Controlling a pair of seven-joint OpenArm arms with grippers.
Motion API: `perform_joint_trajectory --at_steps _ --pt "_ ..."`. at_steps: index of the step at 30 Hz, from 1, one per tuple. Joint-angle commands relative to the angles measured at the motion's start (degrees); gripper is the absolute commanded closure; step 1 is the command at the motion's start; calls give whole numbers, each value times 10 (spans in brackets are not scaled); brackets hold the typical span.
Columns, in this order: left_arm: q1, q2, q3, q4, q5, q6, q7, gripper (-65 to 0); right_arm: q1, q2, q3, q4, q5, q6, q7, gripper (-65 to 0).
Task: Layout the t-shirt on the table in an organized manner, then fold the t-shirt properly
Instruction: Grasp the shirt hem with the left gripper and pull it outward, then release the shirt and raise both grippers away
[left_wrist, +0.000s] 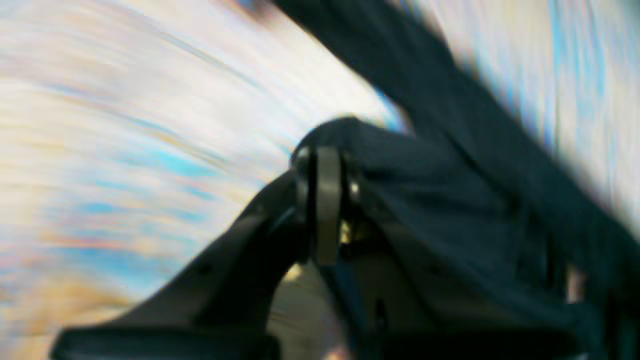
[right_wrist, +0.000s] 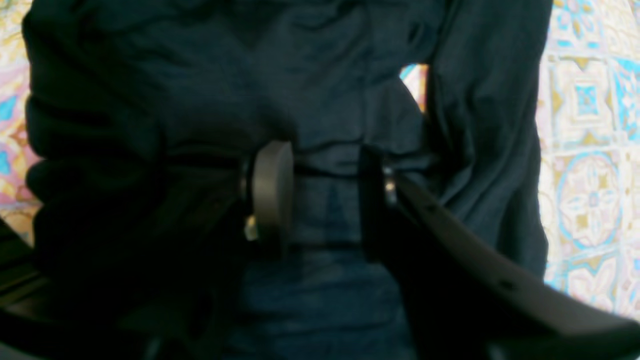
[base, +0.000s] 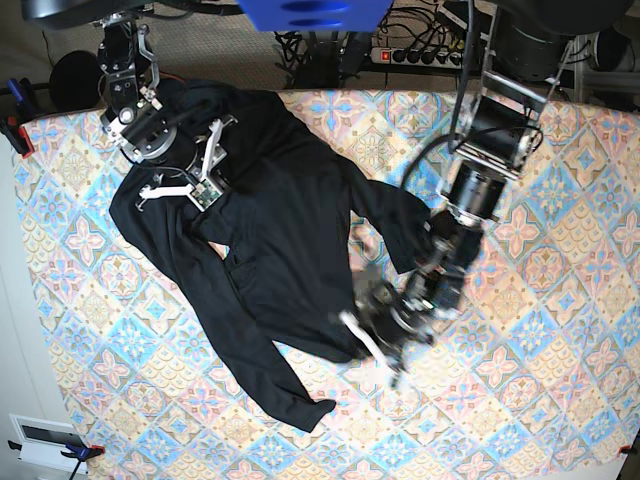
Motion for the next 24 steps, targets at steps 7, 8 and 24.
perform_joint_trajectory --at_steps 7,8,24 --pt "-16 -105 -82 142 -98 -7 28 0 13 4 2 9 4 -2 13 -209" --pt "-16 -120 -89 152 -112 -7 29 0 17 4 2 9 4 -2 13 -209" --pt "95 -413 -299 329 -291 -7 53 0 23 4 2 2 4 -2 13 -209"
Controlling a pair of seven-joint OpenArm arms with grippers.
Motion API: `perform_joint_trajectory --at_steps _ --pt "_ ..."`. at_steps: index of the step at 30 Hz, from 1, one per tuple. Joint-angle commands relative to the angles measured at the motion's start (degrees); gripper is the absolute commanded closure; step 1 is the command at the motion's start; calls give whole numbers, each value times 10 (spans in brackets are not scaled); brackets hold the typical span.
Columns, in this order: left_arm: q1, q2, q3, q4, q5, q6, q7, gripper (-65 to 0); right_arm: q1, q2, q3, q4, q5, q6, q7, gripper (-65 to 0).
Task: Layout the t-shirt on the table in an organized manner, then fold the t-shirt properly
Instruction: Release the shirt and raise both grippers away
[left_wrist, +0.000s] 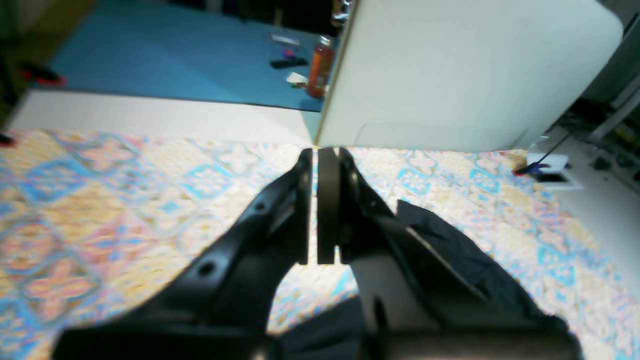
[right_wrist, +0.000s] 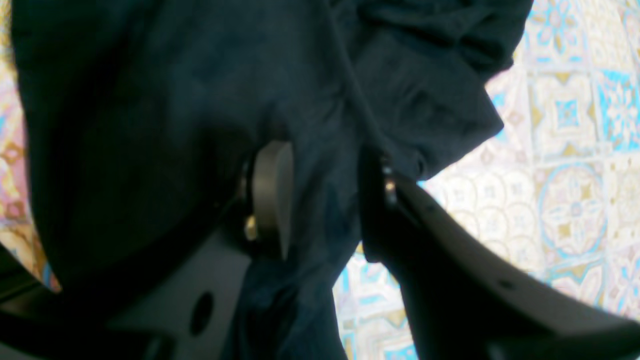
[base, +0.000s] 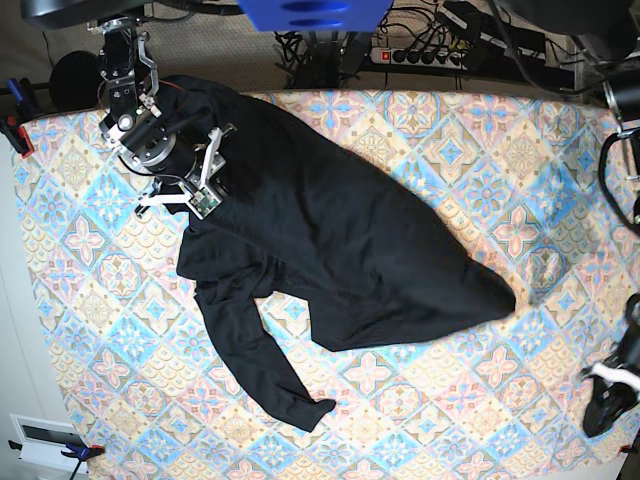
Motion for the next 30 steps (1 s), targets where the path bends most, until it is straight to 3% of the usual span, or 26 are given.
perform_joint_trajectory --at_steps 1,6,9,12,18,25,30 --pt "5 -28 -25 14 -3 0 -16 0 6 4 2 8 5 -2 13 -209" --pt "116 -45 -110 19 2 0 -17 0 34 4 2 -13 6 -2 13 -209" --pt "155 -42 -112 1 2 0 -20 0 89 4 0 -25 7 -2 13 -209" --pt "175 -9 -112 -22 7 0 -16 0 126 4 1 -57 54 -2 8 -212" --pt "205 41 -112 -20 81 0 -11 0 179 7 33 -139 123 -2 1 -213" --pt "202 97 -113 -20 129 0 47 -1 206 7 65 -210 137 -2 -28 -245" --pt "205 119 -113 -20 142 0 47 -66 206 7 73 -235 137 -2 -38 -304"
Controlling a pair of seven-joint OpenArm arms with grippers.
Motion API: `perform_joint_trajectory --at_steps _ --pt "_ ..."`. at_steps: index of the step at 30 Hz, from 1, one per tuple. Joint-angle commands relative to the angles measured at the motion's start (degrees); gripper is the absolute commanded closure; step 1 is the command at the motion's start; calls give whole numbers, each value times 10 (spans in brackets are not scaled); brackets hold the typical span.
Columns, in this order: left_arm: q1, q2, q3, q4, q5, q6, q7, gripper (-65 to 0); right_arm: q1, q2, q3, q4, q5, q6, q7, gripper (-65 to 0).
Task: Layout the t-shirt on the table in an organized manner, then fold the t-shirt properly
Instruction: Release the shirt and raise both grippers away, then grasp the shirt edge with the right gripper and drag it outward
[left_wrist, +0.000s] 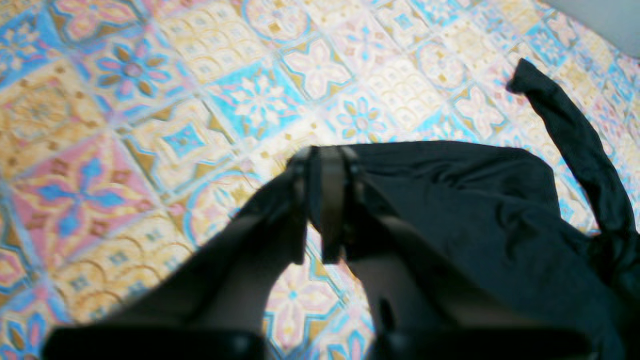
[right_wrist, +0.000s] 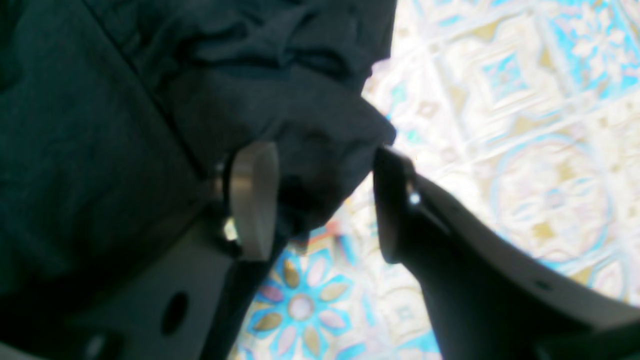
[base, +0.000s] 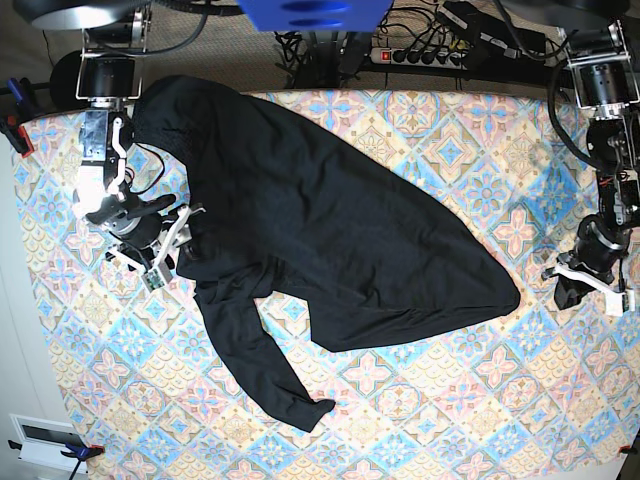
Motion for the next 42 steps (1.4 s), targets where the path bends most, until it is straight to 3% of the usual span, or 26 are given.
perform_joint_trajectory --at_steps 1,5,13,19,22,26,32,38,42 --pt "-9 -15 -7 9 -1 -2 -15 -82 11 8 4 8 9 2 10 -305" --pt "-9 -15 -7 9 -2 -2 -15 -124 6 8 2 4 10 2 10 -304" --pt "-9 -15 -7 9 -2 -2 -15 -128 -20 4 -1 -59 11 2 14 -304" --pt "-9 -3 -7 8 -2 -2 -15 -128 -22 4 -1 -100 74 2 15 -297" --pt "-11 6 2 7 -2 -2 -15 -128 -22 5 3 -111 92 4 16 -217" --pt "-12 11 8 7 2 -2 -15 -128 -23 6 18 -87 125 5 37 0" --pt "-13 12 53 8 48 -2 -18 -128 -25 8 95 -28 186 5 44 0" --pt "-23 49 65 6 125 -2 -18 -127 -17 30 175 -23 205 5 46 0" --pt "-24 69 65 6 180 -3 -18 -127 67 56 187 -53 205 5 47 0"
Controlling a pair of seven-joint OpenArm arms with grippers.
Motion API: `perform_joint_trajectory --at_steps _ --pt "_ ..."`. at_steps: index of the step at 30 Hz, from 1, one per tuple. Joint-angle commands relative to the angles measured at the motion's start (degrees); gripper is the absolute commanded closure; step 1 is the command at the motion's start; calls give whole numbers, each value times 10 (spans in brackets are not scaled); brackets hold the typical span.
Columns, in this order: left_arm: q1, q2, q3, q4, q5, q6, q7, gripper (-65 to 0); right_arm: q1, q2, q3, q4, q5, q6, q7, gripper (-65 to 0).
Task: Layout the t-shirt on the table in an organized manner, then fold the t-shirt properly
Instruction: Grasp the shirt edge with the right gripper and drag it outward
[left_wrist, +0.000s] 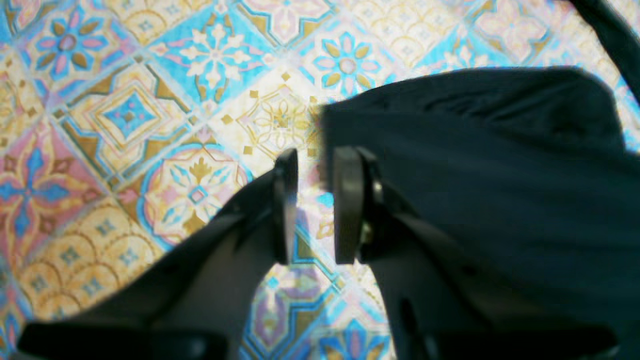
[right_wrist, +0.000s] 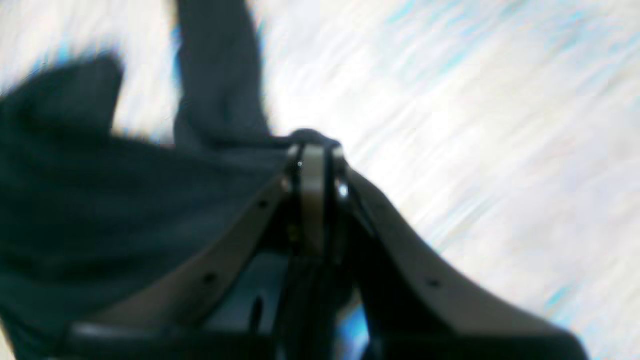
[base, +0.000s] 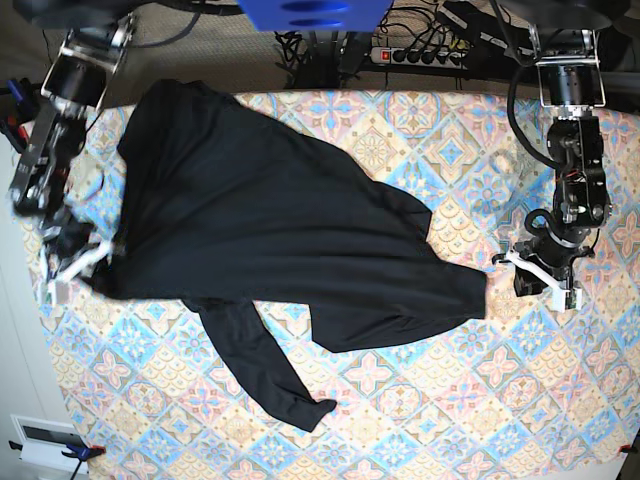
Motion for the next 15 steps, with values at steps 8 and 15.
perform_joint_trajectory --at_steps 8,15 --pt "-30 -3 36 2 34 -1 -13 -127 165 71 1 -170 -104 3 102 0" --pt "-72 16 75 -33 50 -1 -13 -127 229 73 1 -280 -304 -30 213 0"
